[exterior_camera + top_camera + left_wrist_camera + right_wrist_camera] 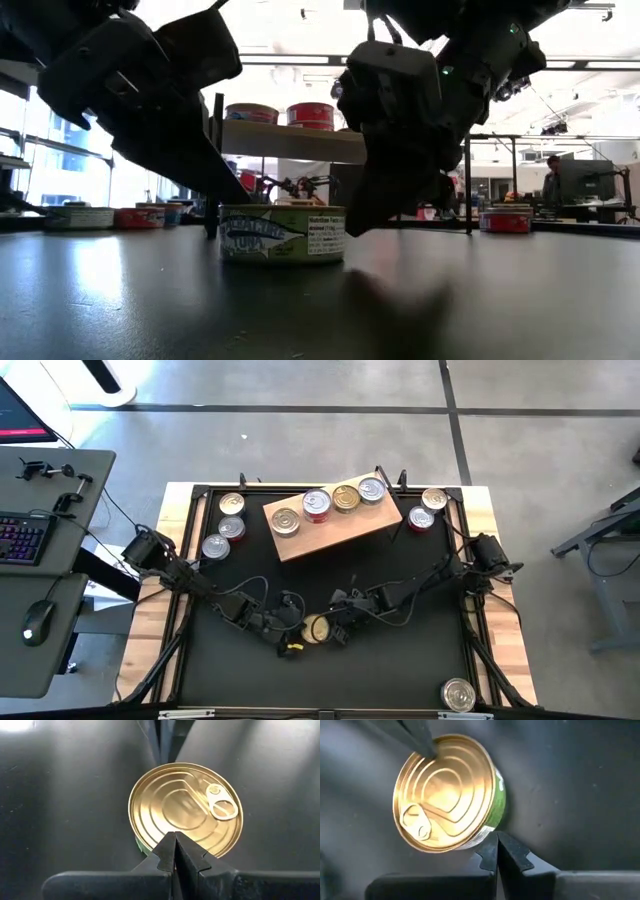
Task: Stack canned seafood by type on shelf
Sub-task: Stack the gold and green tuna can on top of the gold and green tuna can on the shelf
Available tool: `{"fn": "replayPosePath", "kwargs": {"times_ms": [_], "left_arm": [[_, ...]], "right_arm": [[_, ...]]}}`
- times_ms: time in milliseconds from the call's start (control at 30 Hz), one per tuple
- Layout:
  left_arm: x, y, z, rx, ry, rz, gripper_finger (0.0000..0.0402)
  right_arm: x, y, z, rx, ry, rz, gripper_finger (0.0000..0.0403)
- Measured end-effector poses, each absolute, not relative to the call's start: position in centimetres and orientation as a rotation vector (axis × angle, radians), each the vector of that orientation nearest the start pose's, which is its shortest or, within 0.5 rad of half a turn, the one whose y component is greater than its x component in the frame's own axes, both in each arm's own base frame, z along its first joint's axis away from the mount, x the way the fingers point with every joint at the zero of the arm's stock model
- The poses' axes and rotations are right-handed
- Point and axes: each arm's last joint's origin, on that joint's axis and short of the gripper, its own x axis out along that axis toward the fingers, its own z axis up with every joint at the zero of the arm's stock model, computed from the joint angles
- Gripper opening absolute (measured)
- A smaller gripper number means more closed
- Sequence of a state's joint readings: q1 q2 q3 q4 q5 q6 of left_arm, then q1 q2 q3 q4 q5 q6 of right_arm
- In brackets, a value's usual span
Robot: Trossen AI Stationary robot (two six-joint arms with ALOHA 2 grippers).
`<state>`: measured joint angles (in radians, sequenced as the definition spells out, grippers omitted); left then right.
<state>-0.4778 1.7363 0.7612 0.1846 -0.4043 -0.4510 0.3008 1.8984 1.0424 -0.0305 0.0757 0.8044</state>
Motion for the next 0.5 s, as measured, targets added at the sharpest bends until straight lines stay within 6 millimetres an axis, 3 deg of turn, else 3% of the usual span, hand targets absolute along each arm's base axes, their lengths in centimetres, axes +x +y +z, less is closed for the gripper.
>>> {"fn": "replayPosePath", "kwargs": {"times_ms": [500], "left_arm": [[28.8,-13.4,11.7,-0.077,0.728,0.146,0.0000]], "right_arm": [[37.3,11.8,15.6,0.668,0.827,-0.059,0.0000]]}}
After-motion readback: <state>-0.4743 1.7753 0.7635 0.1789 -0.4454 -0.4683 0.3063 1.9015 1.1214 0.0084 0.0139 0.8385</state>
